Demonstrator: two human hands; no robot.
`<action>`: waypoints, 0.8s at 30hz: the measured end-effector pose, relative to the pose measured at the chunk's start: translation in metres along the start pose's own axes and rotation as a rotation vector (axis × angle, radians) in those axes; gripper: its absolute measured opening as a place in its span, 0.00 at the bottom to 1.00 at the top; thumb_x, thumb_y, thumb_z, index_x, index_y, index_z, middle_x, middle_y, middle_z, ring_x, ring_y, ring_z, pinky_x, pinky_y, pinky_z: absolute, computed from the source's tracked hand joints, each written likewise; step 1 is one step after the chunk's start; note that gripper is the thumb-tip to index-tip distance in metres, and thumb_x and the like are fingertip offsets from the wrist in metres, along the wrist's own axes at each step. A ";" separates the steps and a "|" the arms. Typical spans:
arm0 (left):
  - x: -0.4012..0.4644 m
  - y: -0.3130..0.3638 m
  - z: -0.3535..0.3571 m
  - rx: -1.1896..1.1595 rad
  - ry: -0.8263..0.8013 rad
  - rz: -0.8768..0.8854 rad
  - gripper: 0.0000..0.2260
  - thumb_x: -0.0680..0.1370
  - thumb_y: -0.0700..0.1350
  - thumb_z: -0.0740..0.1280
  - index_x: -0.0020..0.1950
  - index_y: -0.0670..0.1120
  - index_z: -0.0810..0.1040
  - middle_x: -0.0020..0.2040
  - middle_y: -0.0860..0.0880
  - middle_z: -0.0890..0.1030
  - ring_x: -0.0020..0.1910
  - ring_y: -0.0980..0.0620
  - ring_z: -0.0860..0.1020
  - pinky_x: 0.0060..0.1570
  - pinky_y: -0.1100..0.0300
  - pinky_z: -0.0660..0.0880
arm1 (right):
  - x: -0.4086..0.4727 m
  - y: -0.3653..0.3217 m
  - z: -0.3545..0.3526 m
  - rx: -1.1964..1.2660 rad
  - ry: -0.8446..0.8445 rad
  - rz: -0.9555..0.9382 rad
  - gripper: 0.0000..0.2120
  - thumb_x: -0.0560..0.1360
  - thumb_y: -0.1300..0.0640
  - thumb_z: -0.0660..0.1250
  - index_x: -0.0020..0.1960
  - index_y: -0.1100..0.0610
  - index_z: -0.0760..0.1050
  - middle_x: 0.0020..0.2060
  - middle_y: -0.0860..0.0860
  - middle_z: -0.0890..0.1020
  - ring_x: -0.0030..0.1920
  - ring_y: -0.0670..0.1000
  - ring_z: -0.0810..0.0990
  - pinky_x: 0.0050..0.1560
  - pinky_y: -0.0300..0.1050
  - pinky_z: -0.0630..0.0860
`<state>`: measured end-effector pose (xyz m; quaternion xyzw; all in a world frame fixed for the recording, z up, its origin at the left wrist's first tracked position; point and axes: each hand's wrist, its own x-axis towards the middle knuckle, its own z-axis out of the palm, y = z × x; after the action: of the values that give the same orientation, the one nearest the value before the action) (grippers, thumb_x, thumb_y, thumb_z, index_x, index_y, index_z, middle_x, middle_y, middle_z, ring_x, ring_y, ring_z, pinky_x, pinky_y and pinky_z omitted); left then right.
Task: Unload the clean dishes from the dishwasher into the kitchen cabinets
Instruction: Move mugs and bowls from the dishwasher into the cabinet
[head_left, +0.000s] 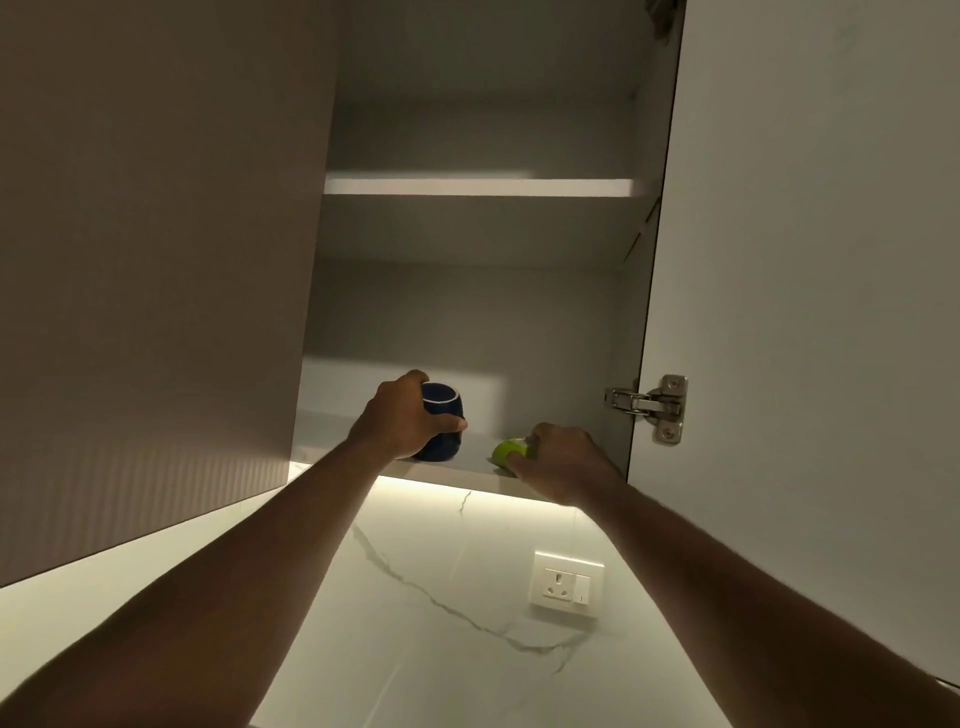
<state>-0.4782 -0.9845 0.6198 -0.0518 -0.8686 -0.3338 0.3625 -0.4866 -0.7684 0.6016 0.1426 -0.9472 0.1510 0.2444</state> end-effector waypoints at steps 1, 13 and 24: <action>0.002 0.001 0.003 0.001 -0.006 -0.009 0.33 0.67 0.57 0.79 0.65 0.44 0.72 0.60 0.45 0.79 0.55 0.45 0.78 0.54 0.52 0.78 | 0.002 0.001 -0.002 -0.005 -0.005 0.017 0.33 0.67 0.29 0.55 0.56 0.53 0.74 0.52 0.55 0.80 0.51 0.57 0.77 0.50 0.48 0.76; 0.045 -0.013 0.036 0.106 -0.041 -0.088 0.31 0.68 0.60 0.77 0.63 0.45 0.73 0.60 0.43 0.79 0.57 0.42 0.78 0.55 0.50 0.78 | 0.036 -0.004 0.011 -0.004 -0.053 0.107 0.20 0.73 0.39 0.65 0.51 0.56 0.73 0.47 0.54 0.78 0.47 0.55 0.77 0.42 0.43 0.71; 0.060 -0.035 0.048 0.104 -0.052 -0.124 0.27 0.67 0.66 0.74 0.55 0.48 0.76 0.53 0.45 0.81 0.50 0.43 0.80 0.52 0.49 0.79 | 0.067 -0.002 0.016 0.017 -0.100 0.158 0.17 0.75 0.43 0.67 0.46 0.58 0.74 0.50 0.58 0.80 0.50 0.59 0.78 0.44 0.43 0.70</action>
<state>-0.5622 -0.9905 0.6157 0.0125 -0.8956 -0.3085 0.3203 -0.5490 -0.7895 0.6226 0.0766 -0.9652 0.1705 0.1826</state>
